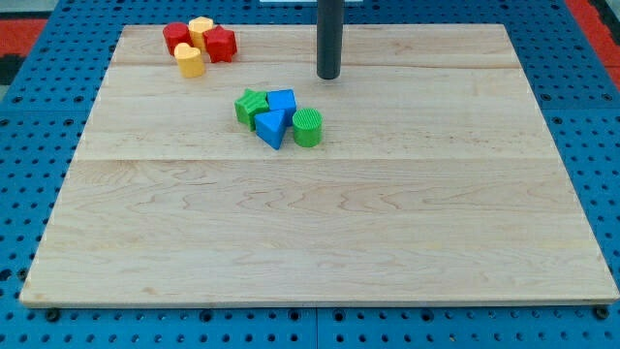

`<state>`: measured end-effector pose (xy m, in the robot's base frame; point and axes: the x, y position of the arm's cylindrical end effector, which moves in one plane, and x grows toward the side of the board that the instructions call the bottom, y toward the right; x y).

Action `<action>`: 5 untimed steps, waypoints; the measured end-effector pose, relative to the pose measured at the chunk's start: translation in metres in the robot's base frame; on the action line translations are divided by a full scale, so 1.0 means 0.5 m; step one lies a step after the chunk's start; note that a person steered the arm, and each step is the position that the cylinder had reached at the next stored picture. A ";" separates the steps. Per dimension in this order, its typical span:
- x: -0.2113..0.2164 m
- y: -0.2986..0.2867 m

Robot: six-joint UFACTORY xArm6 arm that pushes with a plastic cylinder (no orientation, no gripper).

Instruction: Point your arm at red star

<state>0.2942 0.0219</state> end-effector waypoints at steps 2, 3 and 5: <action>0.000 0.000; 0.000 0.001; 0.000 -0.007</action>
<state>0.2942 0.0183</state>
